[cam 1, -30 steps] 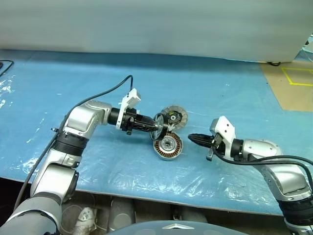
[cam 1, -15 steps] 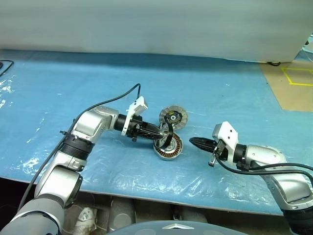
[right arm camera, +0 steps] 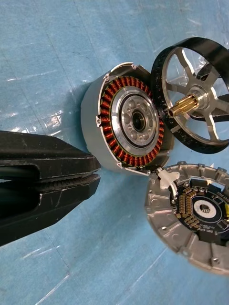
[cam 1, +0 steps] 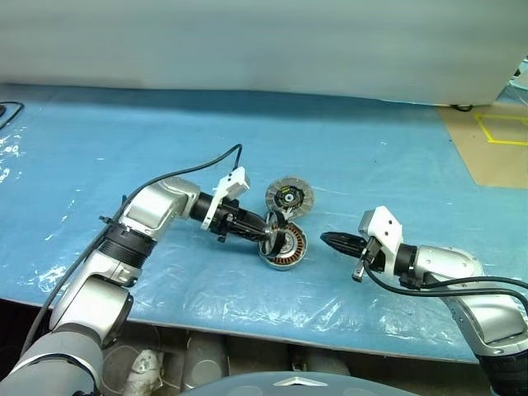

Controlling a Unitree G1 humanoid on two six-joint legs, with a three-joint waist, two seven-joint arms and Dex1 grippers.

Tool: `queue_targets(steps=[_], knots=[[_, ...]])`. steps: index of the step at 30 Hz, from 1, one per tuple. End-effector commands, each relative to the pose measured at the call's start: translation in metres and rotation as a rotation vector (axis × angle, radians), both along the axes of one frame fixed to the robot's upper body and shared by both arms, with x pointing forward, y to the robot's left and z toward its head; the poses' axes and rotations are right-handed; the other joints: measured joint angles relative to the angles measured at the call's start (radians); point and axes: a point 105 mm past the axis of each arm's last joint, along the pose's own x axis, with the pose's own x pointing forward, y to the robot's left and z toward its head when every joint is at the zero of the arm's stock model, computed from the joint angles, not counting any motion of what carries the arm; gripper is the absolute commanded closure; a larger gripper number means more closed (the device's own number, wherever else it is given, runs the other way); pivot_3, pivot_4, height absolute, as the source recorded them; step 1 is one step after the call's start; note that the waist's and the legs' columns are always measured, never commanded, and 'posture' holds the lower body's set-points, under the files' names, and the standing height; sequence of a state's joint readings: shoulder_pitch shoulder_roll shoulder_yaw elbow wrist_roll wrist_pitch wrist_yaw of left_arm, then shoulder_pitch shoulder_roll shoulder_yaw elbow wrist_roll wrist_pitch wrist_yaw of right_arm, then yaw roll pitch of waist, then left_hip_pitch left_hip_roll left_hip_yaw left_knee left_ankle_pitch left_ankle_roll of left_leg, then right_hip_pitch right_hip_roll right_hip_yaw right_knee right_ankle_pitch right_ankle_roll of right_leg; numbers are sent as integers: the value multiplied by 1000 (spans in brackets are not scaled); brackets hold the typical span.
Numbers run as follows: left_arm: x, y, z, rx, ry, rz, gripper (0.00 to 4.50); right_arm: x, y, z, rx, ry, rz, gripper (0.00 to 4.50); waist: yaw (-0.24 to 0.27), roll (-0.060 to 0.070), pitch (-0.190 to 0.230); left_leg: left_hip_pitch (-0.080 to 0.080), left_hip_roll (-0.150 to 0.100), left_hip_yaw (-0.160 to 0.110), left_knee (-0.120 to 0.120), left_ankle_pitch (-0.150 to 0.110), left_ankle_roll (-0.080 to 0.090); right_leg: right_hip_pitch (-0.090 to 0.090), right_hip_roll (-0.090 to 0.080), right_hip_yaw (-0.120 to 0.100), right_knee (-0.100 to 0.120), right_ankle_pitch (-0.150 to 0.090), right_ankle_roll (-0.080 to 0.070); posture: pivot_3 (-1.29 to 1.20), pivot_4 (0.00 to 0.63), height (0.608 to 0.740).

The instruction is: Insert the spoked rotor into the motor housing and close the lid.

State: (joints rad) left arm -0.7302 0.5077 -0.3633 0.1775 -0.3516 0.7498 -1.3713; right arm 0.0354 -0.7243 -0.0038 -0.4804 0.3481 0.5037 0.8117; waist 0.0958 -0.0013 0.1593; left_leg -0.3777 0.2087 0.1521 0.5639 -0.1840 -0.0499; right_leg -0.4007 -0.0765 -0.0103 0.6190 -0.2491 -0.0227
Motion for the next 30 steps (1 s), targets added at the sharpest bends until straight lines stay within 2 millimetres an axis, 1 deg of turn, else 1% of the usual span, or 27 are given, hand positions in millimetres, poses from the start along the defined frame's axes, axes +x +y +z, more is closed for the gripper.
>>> queue_targets(steps=[1, 6, 13, 21, 24, 30], knots=[[2, 4, -7, 80, -42, -3, 2697, 1, 5, 12, -7, -59, 26, 4500, 0, 0, 0, 0, 0, 0, 0, 0, 0, 0, 0, 0, 0, 0, 0, 0, 150, 740], [2, 6, -13, 118, -71, -14, 2697, 2, 6, 12, -8, -64, 27, 4500, 0, 0, 0, 2, 0, 0, 0, 0, 0, 2, 0, 0, 0, 0, 0, 0, 150, 740], [4, 0, -10, 106, -99, -31, 2697, 3, 7, 12, -13, -67, 27, 4500, 0, 0, 0, 2, 0, 0, 0, 0, 0, 2, 0, 0, 0, 0, 0, 0, 150, 740], [8, 5, -12, 134, -133, -41, 2697, 3, 8, 12, -14, -72, 21, 4500, 0, 0, 0, 2, 0, 0, 0, 0, 0, 2, 0, 0, 0, 0, 0, 0, 150, 740], [13, 6, -13, 154, -149, -11, 2697, 3, 9, 11, -14, -72, 21, 4500, 0, 0, 0, 2, 0, 0, 0, 0, 0, 2, 0, 0, 0, 0, 0, 0, 150, 740], [13, 6, -12, 146, -145, -11, 2697, 4, 9, 10, -19, -74, 22, 4500, -1, 0, 0, 3, 0, 0, 0, 0, 0, 2, 0, 0, 0, 0, 0, 0, 150, 740]])
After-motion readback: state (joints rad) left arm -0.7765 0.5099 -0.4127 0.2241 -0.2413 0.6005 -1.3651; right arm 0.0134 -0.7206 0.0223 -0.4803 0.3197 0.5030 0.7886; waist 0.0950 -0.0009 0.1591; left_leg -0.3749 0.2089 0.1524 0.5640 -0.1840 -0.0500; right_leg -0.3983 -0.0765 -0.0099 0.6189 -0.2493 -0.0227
